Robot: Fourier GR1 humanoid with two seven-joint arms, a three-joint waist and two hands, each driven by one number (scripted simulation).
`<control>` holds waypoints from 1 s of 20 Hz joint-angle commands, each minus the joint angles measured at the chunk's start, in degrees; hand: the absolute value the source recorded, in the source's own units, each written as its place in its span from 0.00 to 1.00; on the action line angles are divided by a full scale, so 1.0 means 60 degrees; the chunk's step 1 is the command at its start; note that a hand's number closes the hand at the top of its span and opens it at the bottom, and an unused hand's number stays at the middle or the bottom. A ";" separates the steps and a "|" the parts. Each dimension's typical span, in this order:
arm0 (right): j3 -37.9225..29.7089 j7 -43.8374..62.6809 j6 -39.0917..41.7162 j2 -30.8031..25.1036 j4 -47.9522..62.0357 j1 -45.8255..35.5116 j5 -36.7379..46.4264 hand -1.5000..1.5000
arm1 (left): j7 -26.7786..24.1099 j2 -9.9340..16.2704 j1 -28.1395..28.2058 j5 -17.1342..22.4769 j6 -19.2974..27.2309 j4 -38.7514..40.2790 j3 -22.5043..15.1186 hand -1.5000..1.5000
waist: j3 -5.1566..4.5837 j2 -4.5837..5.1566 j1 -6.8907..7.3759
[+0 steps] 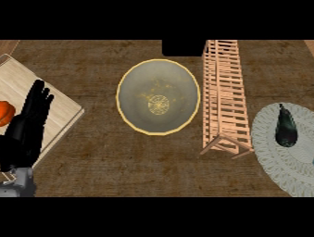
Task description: Pick the cupcake from the placemat and place it in the tiered shelf
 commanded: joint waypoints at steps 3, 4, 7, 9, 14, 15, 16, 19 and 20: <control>0.0463 -0.0204 -0.0633 0.0820 0.1455 -0.0868 0.1210 0.00 | 0.0073 -0.0005 -0.0220 0.0045 -0.0457 0.0171 0.0489 0.50 | -0.0003 0.0004 0.0019; -0.0066 -0.0688 -0.0711 0.0546 0.1583 -0.0548 0.0996 0.00 | 0.0236 -0.0373 -0.0194 -0.0272 -0.0110 0.0084 0.0229 0.50 | -0.0003 -0.0003 -0.0020; -0.0225 -0.0871 -0.0487 0.0641 0.1395 -0.0654 0.0844 0.00 | -0.0361 -0.0500 0.0918 -0.0526 -0.0219 -0.0445 0.0073 0.50 | -0.0004 -0.0012 0.0017; -0.0203 -0.1121 -0.0919 0.0995 0.1918 -0.0786 0.1068 0.00 | -0.0301 -0.0668 0.0264 -0.0558 -0.0297 0.0184 0.0163 0.50 | -0.0003 -0.0003 -0.0010; -0.0236 -0.1621 -0.1193 0.1214 0.2489 -0.1023 0.1475 0.00 | 0.0212 -0.0615 -0.0287 -0.0609 -0.0502 0.0103 0.0490 0.50 | -0.0003 -0.0003 -0.0023; -0.0048 -0.0996 -0.1169 0.1656 0.1549 -0.0365 0.1566 0.00 | -0.0343 -0.0783 -0.0298 -0.0685 -0.0449 0.0637 0.0547 0.50 | -0.0007 -0.0008 -0.0064; -0.0282 -0.1849 -0.1688 0.1288 0.2915 -0.0892 0.1718 0.00 | -0.0017 -0.0456 0.0010 -0.0323 -0.0811 0.0091 0.0893 0.50 | -0.0003 -0.0003 -0.0008; -0.0133 -0.1169 -0.1047 0.1672 0.2062 -0.0718 0.1856 0.00 | -0.0208 -0.0953 0.0104 -0.0987 -0.0447 0.0164 0.0452 0.50 | -0.0006 -0.0010 -0.0040; 0.0017 -0.0993 -0.1100 0.1836 0.2533 -0.1218 0.2091 0.00 | 0.0515 -0.0906 -0.0457 -0.1150 -0.0249 -0.0029 0.0377 0.50 | -0.0003 -0.0005 -0.0022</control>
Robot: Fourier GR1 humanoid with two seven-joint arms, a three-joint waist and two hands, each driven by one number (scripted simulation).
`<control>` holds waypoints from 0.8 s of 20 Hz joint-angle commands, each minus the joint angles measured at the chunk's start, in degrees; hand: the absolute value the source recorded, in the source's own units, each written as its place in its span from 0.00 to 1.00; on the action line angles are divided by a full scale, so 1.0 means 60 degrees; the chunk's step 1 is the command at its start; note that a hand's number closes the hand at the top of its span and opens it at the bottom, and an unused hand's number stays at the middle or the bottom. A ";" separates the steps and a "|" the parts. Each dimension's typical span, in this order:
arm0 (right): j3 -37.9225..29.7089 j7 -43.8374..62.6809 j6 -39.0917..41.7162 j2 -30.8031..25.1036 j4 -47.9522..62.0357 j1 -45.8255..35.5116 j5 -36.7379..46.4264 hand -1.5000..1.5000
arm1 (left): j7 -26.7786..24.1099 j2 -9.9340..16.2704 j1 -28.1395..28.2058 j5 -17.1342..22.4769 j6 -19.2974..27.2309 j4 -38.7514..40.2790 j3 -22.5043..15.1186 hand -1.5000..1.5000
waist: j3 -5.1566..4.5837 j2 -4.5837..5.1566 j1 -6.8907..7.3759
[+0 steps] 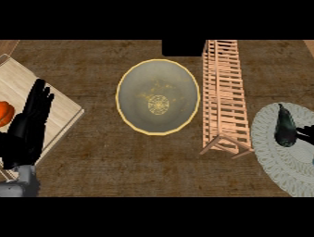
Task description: Pick the cupcake from the placemat and place it in the tiered shelf
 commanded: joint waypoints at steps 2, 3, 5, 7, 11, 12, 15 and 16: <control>0.0242 0.0152 -0.0158 0.0380 0.1248 -0.1001 0.0773 0.00 | 0.0089 -0.0197 -0.0015 -0.0207 -0.0061 -0.0082 0.0021 0.50 | 0.0002 0.0008 0.0042; 0.0305 0.0238 -0.0329 0.0530 0.0946 -0.0412 0.0839 0.00 | 0.0053 -0.0022 -0.0235 0.0123 -0.0392 0.0236 0.0322 0.50 | 0.0001 0.0004 0.0006; 0.0571 0.0230 -0.0422 0.0367 0.1136 -0.0628 0.1275 1.00 | 0.0137 0.0299 0.0010 0.0354 -0.0686 -0.0147 0.0575 0.50 | 0.0001 0.0007 0.0045; 0.0299 -0.0490 -0.1248 0.0355 0.1703 -0.0827 0.1187 1.00 | -0.0123 -0.0263 -0.0098 -0.0249 -0.0182 0.0208 0.0159 0.50 | 0.0003 0.0008 0.0017; 0.0279 -0.0613 -0.2228 0.0736 0.1678 -0.0923 0.1240 1.00 | 0.0092 -0.0140 -0.0591 -0.0095 -0.0292 0.0415 0.0421 0.50 | 0.0002 0.0010 -0.0004; 0.0110 -0.0887 -0.2385 0.0647 0.2542 -0.1601 0.1226 1.00 | -0.0365 -0.0493 0.0067 -0.0159 -0.0290 0.0238 0.0093 0.50 | 0.0006 0.0019 0.0071; 0.0051 -0.1277 -0.2481 0.0638 0.1481 -0.0674 0.0901 1.00 | 0.0267 -0.0469 -0.0473 -0.0462 -0.0059 0.0091 0.0017 0.50 | 0.0001 -0.0001 -0.0047; 0.0184 -0.2126 -0.2642 0.0478 0.1620 -0.0827 0.0781 1.00 | 0.0009 -0.0337 -0.0044 -0.0248 -0.0263 -0.0098 0.0172 0.50 | 0.0004 0.0001 0.0003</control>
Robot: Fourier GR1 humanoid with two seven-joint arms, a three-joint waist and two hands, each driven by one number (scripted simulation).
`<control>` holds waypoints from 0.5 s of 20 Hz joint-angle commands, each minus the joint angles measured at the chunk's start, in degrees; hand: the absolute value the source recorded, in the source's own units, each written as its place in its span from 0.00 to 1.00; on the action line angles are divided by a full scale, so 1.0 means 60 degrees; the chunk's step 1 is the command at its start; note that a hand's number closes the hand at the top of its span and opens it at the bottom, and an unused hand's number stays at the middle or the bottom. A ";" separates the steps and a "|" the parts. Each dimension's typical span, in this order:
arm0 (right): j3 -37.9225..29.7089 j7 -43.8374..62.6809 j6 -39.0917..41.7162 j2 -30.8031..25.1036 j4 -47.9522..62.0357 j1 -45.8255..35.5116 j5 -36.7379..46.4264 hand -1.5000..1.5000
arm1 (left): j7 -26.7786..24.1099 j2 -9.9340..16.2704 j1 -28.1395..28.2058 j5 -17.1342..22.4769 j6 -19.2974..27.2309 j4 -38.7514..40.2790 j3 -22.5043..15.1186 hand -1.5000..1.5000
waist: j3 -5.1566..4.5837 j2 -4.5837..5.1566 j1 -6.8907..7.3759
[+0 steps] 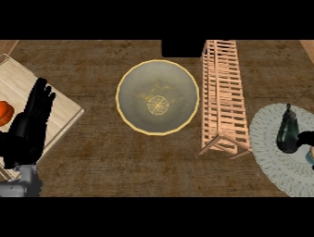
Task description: Pick the cupcake from the placemat and place it in the tiered shelf
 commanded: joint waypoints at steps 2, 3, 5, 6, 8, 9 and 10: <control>0.0971 -0.2074 -0.0283 0.0002 0.0100 -0.0498 0.0177 1.00 | -0.0041 0.0056 -0.0064 0.0141 -0.0188 -0.0065 0.0047 0.50 | 0.0130 0.0127 0.0242; 0.1171 -0.2682 -0.0111 -0.0147 -0.0069 -0.0582 0.0046 1.00 | 0.0224 -0.0019 0.0040 0.0009 -0.0035 -0.0390 -0.0102 0.50 | 0.0137 0.0105 0.0335; 0.1879 -0.3591 -0.0281 -0.0167 -0.0337 -0.0827 0.0107 1.00 | -0.0041 -0.0147 -0.0254 -0.0015 -0.0103 0.0200 -0.0209 0.50 | 0.0141 0.0226 0.0417; 0.1980 -0.3798 -0.0228 -0.0274 -0.0395 -0.0764 -0.0049 1.00 | -0.0145 -0.0045 0.0066 -0.0142 -0.0143 -0.0027 -0.0256 0.50 | 0.0136 0.0154 0.0417; 0.2208 -0.4135 0.0427 -0.0544 -0.0006 -0.1002 -0.0388 1.00 | 0.0141 -0.0042 -0.0328 -0.0041 -0.0188 0.0232 -0.0223 0.50 | 0.0137 0.0213 0.0362; 0.2348 -0.4266 0.0608 -0.0488 -0.0128 -0.0951 -0.0663 1.00 | -0.0250 -0.0074 0.0117 0.0019 -0.0230 0.0041 -0.0173 0.50 | 0.0125 0.0164 0.0430; 0.2324 -0.4619 0.1060 -0.0999 -0.0384 -0.1070 -0.1007 1.00 | -0.0310 -0.0014 0.0220 0.0046 -0.0232 0.0186 -0.0037 0.50 | 0.0108 0.0130 0.0327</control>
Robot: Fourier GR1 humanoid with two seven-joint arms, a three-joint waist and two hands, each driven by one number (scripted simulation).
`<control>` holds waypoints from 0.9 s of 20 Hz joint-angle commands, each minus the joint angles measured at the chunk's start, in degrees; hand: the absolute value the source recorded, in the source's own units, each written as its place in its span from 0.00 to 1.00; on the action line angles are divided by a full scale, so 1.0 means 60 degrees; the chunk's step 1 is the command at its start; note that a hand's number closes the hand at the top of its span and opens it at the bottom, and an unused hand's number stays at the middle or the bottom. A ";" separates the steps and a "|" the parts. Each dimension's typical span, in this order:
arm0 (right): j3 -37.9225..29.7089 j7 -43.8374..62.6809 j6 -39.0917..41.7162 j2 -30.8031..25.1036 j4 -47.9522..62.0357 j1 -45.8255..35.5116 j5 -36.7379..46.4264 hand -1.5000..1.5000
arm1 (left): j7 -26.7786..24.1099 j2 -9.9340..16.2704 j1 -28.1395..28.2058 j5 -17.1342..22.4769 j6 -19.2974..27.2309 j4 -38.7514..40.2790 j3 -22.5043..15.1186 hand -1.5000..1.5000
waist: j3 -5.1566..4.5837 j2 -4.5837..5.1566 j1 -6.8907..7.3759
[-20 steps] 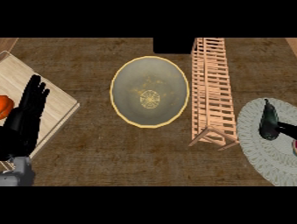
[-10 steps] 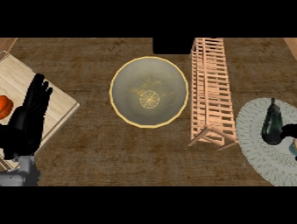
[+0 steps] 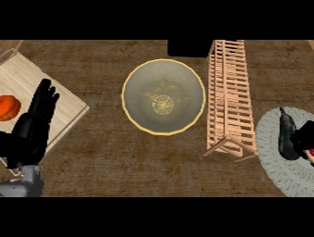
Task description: Pick the cupcake from the placemat and place it in the tiered shelf
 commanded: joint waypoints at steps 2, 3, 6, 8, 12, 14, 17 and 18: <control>0.0556 -0.3094 0.1473 -0.0747 -0.0272 -0.0202 -0.1259 1.00 | 0.0026 -0.0092 0.0087 -0.0070 0.0070 -0.0142 -0.0085 0.50 | 0.0097 -0.0007 -0.0176; 0.0668 -0.3092 0.1638 -0.0708 -0.0336 -0.0175 -0.1566 1.00 | 0.0204 0.0062 -0.0071 0.0205 -0.0036 -0.0087 0.0214 0.50 | 0.0096 0.0002 -0.0180; 0.0606 -0.2849 0.3133 -0.0991 -0.0561 -0.0348 -0.3171 1.00 | 0.0186 0.0053 -0.0090 0.0052 0.0058 -0.0178 0.0148 0.50 | 0.0075 -0.0019 -0.0175; 0.0568 -0.2677 0.3481 -0.0955 -0.0562 -0.0180 -0.4205 1.00 | 0.0057 -0.0066 0.0003 -0.0168 0.0237 -0.0048 0.0051 0.50 | 0.0083 -0.0004 -0.0270; 0.0188 -0.1606 0.4670 -0.1611 -0.0973 -0.0806 -0.6203 1.00 | 0.0181 -0.0081 -0.0124 -0.0105 0.0232 -0.0038 0.0074 0.50 | 0.0066 -0.0033 -0.0277; 0.0010 -0.1198 0.5130 -0.2157 -0.1118 -0.1047 -0.7074 1.00 | 0.0046 0.0140 -0.0049 0.0031 0.0018 0.0220 0.0299 0.50 | 0.0052 -0.0021 -0.0315; -0.0069 -0.0585 0.5628 -0.2834 -0.1371 -0.1324 -0.8166 1.00 | 0.0332 0.0218 -0.0285 0.0089 0.0051 0.0047 0.0401 0.50 | 0.0072 -0.0052 -0.0356; -0.0117 -0.0256 0.5809 -0.2991 -0.1141 -0.1693 -0.8480 1.00 | 0.0080 -0.0106 0.0073 -0.0123 0.0126 -0.0110 -0.0031 0.50 | 0.0079 -0.0016 -0.0148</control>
